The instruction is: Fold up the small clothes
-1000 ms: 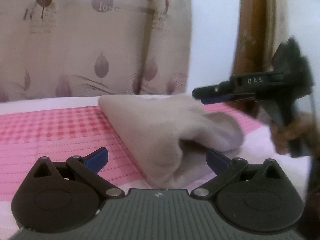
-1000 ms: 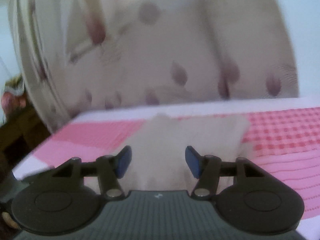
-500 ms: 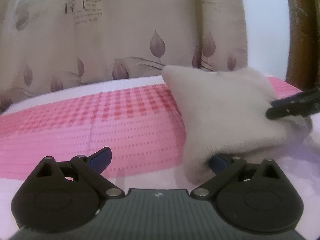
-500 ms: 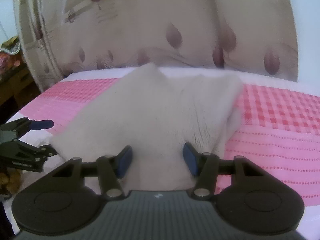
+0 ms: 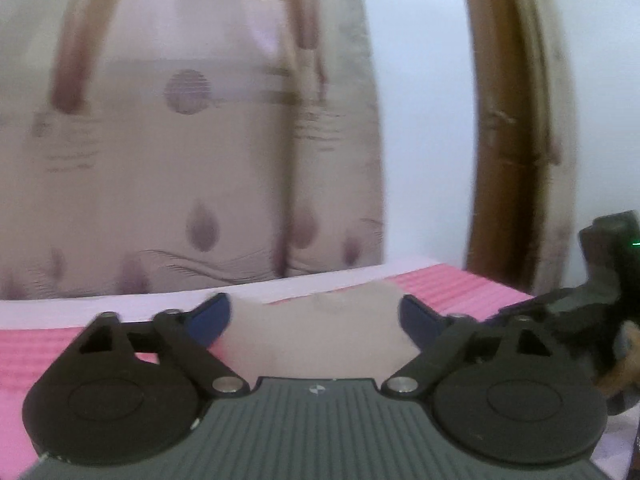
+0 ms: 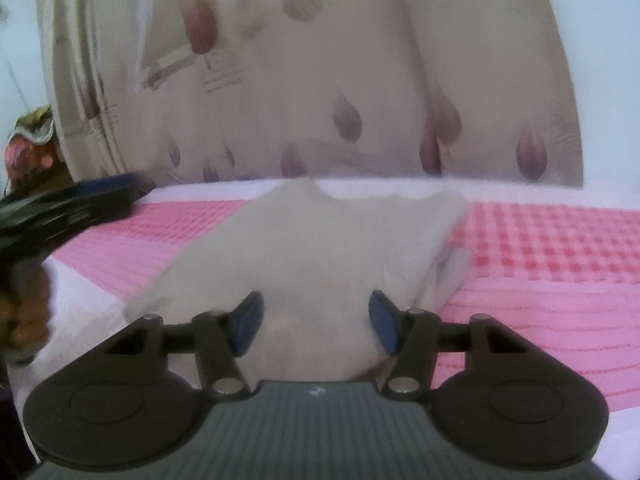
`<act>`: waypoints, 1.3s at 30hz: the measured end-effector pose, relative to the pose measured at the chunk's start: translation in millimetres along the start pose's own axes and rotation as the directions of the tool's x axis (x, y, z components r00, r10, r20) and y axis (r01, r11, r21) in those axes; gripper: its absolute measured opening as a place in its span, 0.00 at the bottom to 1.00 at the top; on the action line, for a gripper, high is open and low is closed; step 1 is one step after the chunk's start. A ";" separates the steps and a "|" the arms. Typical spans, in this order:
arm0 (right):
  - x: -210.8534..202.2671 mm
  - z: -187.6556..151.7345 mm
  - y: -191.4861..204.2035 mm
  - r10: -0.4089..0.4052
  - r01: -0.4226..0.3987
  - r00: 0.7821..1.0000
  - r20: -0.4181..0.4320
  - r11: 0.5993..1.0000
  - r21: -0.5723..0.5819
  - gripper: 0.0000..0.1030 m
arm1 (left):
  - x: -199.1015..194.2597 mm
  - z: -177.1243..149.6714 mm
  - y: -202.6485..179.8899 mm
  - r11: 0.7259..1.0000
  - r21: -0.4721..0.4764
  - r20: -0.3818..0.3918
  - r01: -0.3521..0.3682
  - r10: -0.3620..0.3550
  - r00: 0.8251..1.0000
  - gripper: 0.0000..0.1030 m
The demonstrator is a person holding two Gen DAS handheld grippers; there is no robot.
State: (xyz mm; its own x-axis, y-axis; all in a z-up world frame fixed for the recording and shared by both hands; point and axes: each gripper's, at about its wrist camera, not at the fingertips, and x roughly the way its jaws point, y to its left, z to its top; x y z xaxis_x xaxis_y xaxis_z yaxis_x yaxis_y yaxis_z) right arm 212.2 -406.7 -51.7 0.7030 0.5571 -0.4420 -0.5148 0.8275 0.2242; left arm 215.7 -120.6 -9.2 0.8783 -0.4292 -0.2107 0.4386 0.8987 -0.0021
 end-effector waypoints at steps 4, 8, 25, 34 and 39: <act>4.7 -22.9 2.9 -0.141 0.120 0.980 -0.139 0.981 -0.152 0.56 | 38.3 -29.4 2.9 0.998 -0.024 -0.136 0.055 -0.058 0.989 0.51; -13.8 -23.9 -23.2 -0.134 0.135 0.988 -0.081 0.991 0.000 0.56 | 32.2 -47.2 4.2 0.996 -0.051 -0.079 0.070 -0.074 0.994 0.69; 118.5 55.6 -63.6 -0.178 0.184 0.981 -0.082 0.980 0.070 0.44 | 21.2 -54.5 19.1 0.961 -0.230 -0.040 0.154 -0.168 0.985 1.00; 26.0 36.0 -49.6 -0.123 0.095 0.987 0.098 0.962 0.255 0.48 | 22.0 -56.4 33.0 0.936 -0.326 -0.046 0.137 -0.160 0.986 1.00; -8.6 10.2 26.6 -0.133 0.138 0.988 0.078 0.989 -0.062 0.45 | 21.6 -55.6 31.5 0.938 -0.322 -0.051 0.132 -0.156 0.986 1.00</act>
State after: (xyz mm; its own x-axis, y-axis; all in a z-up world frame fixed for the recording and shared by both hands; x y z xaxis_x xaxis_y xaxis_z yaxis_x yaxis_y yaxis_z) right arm 197.5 -388.8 -33.0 0.8014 0.4461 -0.3985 -0.4423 0.8904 0.1072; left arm 237.8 -96.5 -68.2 0.7881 -0.5593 -0.2570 0.4662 0.8150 -0.3441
